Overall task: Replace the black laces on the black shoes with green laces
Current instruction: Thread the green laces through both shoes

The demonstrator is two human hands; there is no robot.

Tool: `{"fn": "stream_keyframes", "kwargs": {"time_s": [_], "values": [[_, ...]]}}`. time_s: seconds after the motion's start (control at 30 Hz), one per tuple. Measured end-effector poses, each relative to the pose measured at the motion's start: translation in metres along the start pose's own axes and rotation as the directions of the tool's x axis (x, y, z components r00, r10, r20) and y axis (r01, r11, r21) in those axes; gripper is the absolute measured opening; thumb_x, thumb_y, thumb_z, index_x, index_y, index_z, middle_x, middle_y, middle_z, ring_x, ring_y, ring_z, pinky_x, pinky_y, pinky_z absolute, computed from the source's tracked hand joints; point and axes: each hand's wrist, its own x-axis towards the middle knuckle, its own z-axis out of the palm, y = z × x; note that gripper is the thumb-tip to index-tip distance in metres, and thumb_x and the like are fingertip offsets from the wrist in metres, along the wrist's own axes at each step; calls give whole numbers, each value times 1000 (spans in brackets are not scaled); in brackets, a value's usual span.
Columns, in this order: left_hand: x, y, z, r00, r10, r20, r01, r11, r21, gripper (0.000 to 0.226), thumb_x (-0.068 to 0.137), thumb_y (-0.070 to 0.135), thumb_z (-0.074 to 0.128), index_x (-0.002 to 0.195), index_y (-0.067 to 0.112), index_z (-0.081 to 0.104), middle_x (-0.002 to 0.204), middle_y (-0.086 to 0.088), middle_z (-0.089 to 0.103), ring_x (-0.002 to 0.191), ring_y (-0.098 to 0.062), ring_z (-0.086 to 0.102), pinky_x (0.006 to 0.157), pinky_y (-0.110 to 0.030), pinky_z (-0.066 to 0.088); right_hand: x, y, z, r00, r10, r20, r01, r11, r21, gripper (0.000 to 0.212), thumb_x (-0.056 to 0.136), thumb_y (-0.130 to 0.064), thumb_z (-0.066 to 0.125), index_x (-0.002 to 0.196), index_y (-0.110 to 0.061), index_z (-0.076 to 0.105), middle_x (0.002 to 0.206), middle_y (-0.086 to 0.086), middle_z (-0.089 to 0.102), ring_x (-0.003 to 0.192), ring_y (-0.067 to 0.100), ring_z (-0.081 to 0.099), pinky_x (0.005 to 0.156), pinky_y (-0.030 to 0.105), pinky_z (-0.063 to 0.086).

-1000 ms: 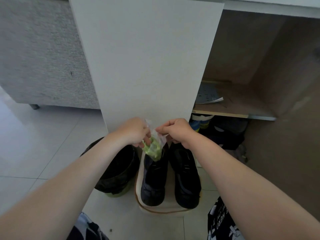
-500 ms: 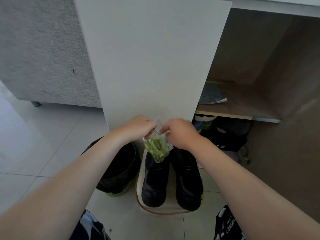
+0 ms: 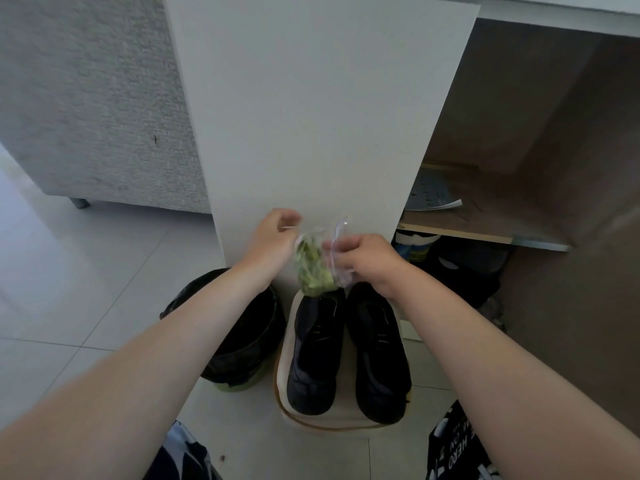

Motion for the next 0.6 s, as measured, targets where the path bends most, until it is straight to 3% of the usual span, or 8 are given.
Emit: {"fn": "stream_keyframes", "kwargs": {"time_s": [0.07,0.1,0.17,0.23,0.33,0.4,0.5,0.6], "values": [[5,-10,-3,986,-166,5,166,986,-27,14,95,16,54,106,25,56,111,3,56,101,-14,52,80,-25,39,2,-1,-4,1000,-2,-26,6,990,140,22,88,-1,72,108,-9,75,109,8,74,86,17,69,67,31,59],[5,-14,-3,957,-267,113,276,958,-77,7,96,25,52,101,25,58,108,0,57,98,-17,52,80,-30,38,4,0,-6,1000,4,-27,1,982,191,21,88,-2,72,108,-10,75,108,8,75,88,18,69,72,32,60],[0,-16,0,886,-354,301,409,901,-144,21,97,33,48,92,22,64,96,-4,63,87,-21,57,74,-32,41,5,1,-10,999,33,-17,-28,971,236,18,89,-6,73,107,-10,75,106,9,75,91,21,69,79,38,61],[-1,-15,2,894,-317,318,374,917,-136,24,100,29,48,99,17,69,96,-6,68,81,-20,63,66,-28,48,6,3,-13,996,81,-23,-76,984,163,22,89,-18,75,109,-10,75,106,11,76,93,25,71,80,41,61],[-1,-13,-2,930,-249,269,277,958,-71,24,99,28,57,117,19,69,107,-5,72,88,-19,67,68,-29,53,2,4,-11,984,178,-23,-179,981,-72,35,86,-41,76,110,-16,73,101,5,78,89,19,73,88,41,58],[0,-13,-5,950,-207,235,215,977,-7,25,92,27,68,116,21,71,102,1,73,80,-10,69,63,-21,52,-1,3,-10,974,222,39,-216,970,-111,39,86,-46,72,114,-18,71,104,4,77,94,19,74,91,41,55],[-1,-10,-5,972,-152,176,153,988,9,16,83,21,78,99,19,74,80,7,71,58,2,63,51,-12,45,-1,2,-7,980,191,58,-180,971,-157,39,81,-44,80,106,-16,72,104,7,76,92,21,72,88,41,56],[-2,-10,-8,969,-156,189,149,987,55,8,84,29,77,88,22,75,69,9,69,57,-5,60,55,-19,47,0,4,0,989,146,-13,-146,974,-174,15,82,-22,80,88,-11,72,91,11,72,85,25,68,89,47,59]]}}
